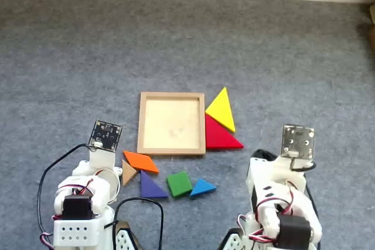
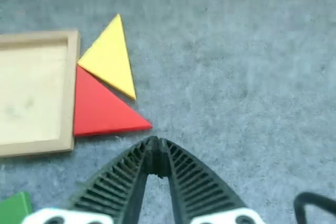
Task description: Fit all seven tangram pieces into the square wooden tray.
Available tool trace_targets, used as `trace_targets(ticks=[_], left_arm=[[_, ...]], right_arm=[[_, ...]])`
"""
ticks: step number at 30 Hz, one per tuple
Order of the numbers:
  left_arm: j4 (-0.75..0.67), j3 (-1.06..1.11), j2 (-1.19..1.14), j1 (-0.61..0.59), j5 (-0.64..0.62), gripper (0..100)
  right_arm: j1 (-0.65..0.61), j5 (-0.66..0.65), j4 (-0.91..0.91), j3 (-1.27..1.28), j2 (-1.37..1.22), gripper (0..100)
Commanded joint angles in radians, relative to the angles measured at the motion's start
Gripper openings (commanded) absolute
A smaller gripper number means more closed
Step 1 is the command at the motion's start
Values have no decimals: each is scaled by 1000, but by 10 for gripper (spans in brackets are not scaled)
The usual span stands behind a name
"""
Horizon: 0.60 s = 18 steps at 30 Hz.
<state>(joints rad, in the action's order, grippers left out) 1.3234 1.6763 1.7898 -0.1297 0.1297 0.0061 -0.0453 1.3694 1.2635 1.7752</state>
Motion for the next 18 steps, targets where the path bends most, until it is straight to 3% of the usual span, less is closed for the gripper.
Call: trace_targets(ticks=[1, 8, 18], left_arm=[[3, 19, 24, -7, -3, 7], [3, 19, 24, -7, -3, 7], [3, 19, 24, -7, -3, 7]], right_arm=[[8, 9, 5, -140, -162, 5], [-5, 11, -36, -412, -636, 5], [-209, 11, -455, -498, -1072, 5]])
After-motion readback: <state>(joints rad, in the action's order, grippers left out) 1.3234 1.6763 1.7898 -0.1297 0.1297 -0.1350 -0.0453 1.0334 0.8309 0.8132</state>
